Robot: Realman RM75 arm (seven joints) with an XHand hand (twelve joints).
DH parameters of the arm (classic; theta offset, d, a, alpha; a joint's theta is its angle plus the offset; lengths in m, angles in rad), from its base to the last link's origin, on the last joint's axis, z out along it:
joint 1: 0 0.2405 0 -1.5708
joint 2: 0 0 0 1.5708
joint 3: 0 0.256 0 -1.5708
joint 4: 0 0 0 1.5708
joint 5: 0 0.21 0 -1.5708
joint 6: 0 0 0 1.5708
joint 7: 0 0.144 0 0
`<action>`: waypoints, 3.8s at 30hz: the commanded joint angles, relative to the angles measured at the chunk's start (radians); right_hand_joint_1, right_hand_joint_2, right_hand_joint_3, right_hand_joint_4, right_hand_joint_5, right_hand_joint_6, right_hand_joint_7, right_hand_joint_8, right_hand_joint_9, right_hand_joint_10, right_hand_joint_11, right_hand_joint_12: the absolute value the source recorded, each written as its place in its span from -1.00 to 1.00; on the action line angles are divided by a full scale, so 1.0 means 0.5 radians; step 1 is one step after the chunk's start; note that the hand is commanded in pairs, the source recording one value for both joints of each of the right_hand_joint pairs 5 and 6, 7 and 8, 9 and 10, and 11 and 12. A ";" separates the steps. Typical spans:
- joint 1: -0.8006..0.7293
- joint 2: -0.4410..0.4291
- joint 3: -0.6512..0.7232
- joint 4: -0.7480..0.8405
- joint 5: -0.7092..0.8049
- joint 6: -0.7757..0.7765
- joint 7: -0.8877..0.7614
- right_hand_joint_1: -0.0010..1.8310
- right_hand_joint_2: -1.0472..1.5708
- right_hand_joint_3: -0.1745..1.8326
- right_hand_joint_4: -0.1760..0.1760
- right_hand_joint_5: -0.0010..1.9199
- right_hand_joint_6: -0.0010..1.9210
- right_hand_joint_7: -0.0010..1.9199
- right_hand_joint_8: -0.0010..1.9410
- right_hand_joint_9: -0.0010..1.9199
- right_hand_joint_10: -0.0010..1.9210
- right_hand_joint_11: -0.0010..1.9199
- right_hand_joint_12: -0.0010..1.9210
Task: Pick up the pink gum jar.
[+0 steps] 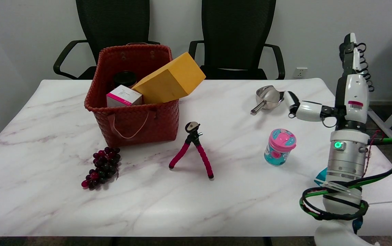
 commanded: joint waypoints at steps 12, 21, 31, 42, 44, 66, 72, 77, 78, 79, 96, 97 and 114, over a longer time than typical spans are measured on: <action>0.090 -0.193 -0.559 -0.300 0.151 0.331 0.952 0.12 -0.04 -0.01 0.00 -1.00 -1.00 -1.00 -1.00 -1.00 -1.00 -1.00 -1.00; 0.098 -0.207 -0.563 -0.342 0.339 0.320 0.952 0.02 -0.01 -0.72 0.00 -1.00 -1.00 -1.00 -1.00 -1.00 -1.00 -1.00 -1.00; 0.098 -0.206 -0.546 -0.433 0.500 0.331 0.952 0.11 -0.11 -1.00 0.00 -1.00 -1.00 -1.00 -1.00 -1.00 -1.00 -1.00 -1.00; 0.150 -0.191 -0.543 -0.524 0.626 0.302 0.955 0.18 -0.12 -1.00 0.00 -1.00 -1.00 -1.00 -1.00 -1.00 -1.00 -1.00 -1.00; 0.160 -0.185 -0.543 -0.537 0.645 0.296 0.955 0.18 -0.12 -1.00 0.00 -1.00 -1.00 -1.00 -1.00 -1.00 -1.00 -1.00 -1.00; 0.193 -0.190 -0.557 -0.730 0.711 0.167 1.192 0.35 0.06 -0.35 0.00 -1.00 -1.00 -1.00 -1.00 -1.00 -1.00 -1.00 -1.00; 0.191 -0.208 -0.571 -0.742 0.713 0.148 1.199 0.34 0.06 -0.24 0.00 -1.00 -1.00 -1.00 -1.00 -1.00 -1.00 -1.00 -1.00; 0.202 -0.225 -0.576 -0.804 0.713 0.095 1.276 0.34 0.06 -0.19 0.00 -1.00 -1.00 -1.00 -1.00 -1.00 -1.00 -1.00 -1.00; 0.207 -0.228 -0.579 -0.819 0.713 0.094 1.293 0.33 0.06 -0.18 0.00 -1.00 -1.00 -1.00 -1.00 -1.00 -1.00 -1.00 -1.00; 0.213 -0.231 -0.580 -0.829 0.713 0.094 1.300 0.33 0.07 -0.18 0.00 -1.00 -1.00 -1.00 -1.00 -1.00 -1.00 -1.00 -1.00; 0.283 -0.281 -0.558 -1.019 0.713 -0.001 1.434 0.30 0.10 -0.14 0.00 -1.00 -1.00 -1.00 -1.00 -1.00 -1.00 -1.00 -1.00; 0.288 -0.282 -0.557 -1.029 0.713 -0.001 1.439 0.31 0.11 -0.14 0.00 -1.00 -1.00 -1.00 -1.00 -1.00 -1.00 -1.00 -1.00; 0.331 -0.293 -0.514 -1.129 0.711 -0.075 1.524 0.29 0.13 -0.12 0.00 -1.00 -1.00 -1.00 -1.00 -1.00 -1.00 -1.00 -1.00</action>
